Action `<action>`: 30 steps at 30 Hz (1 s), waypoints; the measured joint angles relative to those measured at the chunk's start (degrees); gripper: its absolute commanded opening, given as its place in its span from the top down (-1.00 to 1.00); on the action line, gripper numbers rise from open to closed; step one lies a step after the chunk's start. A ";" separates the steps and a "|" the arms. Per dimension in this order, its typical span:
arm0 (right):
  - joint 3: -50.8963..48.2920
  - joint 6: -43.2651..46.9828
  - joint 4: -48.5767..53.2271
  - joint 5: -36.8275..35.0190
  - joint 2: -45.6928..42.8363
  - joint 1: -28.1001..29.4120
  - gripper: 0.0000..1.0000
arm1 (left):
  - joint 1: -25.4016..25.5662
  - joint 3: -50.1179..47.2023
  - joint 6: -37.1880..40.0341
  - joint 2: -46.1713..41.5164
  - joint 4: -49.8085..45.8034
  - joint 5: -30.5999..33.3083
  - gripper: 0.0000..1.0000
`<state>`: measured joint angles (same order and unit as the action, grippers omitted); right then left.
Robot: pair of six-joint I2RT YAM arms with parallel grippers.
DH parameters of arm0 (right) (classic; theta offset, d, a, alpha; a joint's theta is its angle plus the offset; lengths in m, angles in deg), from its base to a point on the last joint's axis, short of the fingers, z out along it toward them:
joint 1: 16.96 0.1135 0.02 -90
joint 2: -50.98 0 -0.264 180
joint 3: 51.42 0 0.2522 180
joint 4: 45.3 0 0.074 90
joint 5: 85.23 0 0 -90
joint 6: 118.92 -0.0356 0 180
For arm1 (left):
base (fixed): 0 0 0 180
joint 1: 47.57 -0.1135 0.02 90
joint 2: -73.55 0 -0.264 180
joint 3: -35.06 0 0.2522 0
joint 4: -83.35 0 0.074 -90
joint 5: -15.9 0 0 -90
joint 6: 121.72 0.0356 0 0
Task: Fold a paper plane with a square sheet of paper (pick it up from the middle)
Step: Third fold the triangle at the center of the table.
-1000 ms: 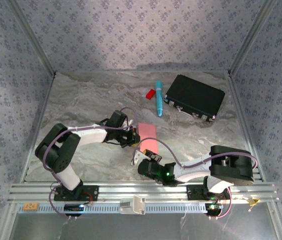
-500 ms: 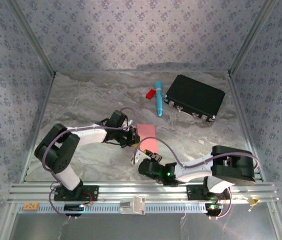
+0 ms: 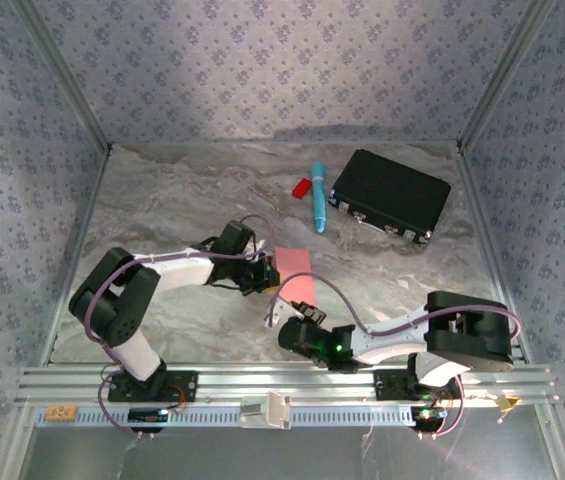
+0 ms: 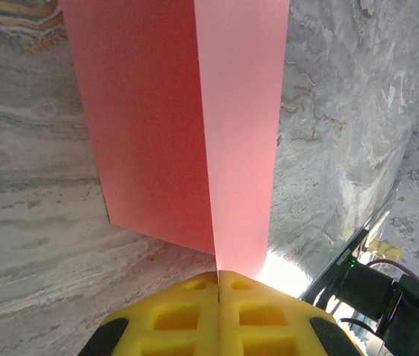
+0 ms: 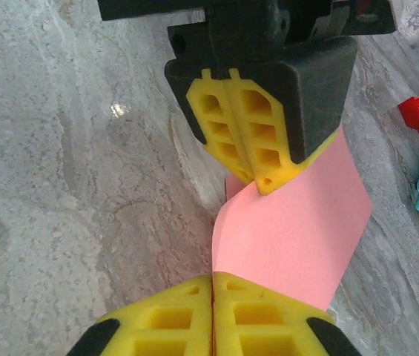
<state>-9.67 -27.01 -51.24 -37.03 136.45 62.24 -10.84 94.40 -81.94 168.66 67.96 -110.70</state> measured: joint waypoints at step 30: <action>1.42 -27.15 3.41 53.92 -4.37 -25.11 0.97 | -3.74 1.38 3.93 -10.56 -9.62 8.46 0.34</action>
<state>-8.25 -54.16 -47.83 16.89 132.08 37.13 -14.57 95.78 -78.00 158.10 58.35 -102.24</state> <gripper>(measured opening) 0.052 0.355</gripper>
